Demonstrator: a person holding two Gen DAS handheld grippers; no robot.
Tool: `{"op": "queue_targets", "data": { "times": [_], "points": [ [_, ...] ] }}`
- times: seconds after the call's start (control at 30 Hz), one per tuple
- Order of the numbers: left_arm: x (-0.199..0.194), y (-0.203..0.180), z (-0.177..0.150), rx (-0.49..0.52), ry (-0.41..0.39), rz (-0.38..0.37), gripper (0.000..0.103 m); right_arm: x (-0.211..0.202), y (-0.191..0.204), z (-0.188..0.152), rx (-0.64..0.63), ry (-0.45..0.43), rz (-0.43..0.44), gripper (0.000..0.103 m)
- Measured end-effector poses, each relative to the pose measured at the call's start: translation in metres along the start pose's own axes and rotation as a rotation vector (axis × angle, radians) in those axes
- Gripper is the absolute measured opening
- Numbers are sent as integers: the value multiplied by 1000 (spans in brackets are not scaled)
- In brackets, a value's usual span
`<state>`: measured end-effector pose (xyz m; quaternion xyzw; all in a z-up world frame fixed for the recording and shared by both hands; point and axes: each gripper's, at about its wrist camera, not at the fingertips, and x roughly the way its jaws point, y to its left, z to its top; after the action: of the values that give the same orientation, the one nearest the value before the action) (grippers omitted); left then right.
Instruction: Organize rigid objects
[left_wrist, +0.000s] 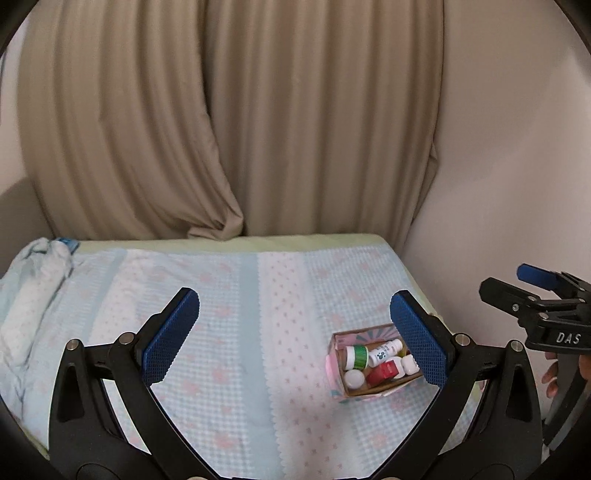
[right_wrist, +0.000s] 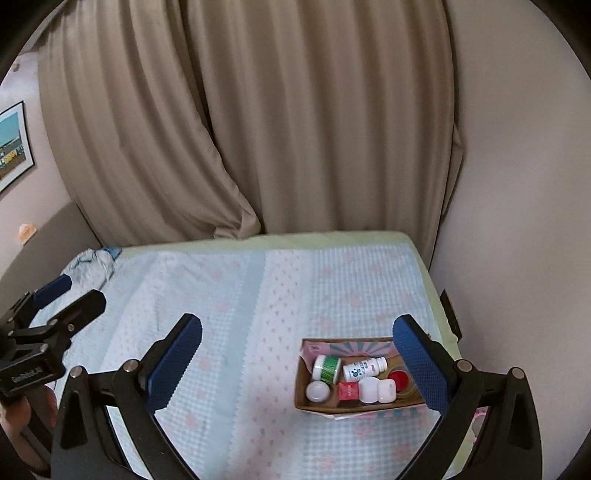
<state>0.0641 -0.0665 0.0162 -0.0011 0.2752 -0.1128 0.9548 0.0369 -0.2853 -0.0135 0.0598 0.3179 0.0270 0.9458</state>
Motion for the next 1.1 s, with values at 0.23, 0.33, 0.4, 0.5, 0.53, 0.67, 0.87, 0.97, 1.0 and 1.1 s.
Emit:
{"op": "queue_targets", "data": {
  "times": [0.23,0.33,0.4,0.5,0.53,0.67,0.87,0.97,1.0,1.1],
  "points": [
    [-46,9,-8,1,-79,25,103,-45,29,-11,-47,-102,-89,103],
    [-56,12,-14,-6,-99,30,103,-54,35,-15,-64,-130,-115,103],
    [-62,12,-19,-3,-107,47,103,-57,37,-16,-70,-140,-126,103],
    [-68,13,-21,-8,-119,54,103,-61,38,-17,-65,-149,-122,103],
    [-70,14,-22,-10,-121,54,103,-61,39,-17,-64,-152,-123,103],
    [-73,15,-21,-1,-134,69,103,-62,41,-17,-59,-160,-117,103],
    [-71,16,-16,4,-136,82,103,-62,44,-16,-59,-170,-114,103],
    [-69,15,-15,7,-135,85,103,-61,44,-16,-63,-169,-116,103],
    [-70,15,-14,8,-135,86,103,-62,44,-17,-63,-169,-115,103],
    [-71,14,-13,10,-145,91,103,-60,44,-16,-63,-167,-111,103]
  ]
}}
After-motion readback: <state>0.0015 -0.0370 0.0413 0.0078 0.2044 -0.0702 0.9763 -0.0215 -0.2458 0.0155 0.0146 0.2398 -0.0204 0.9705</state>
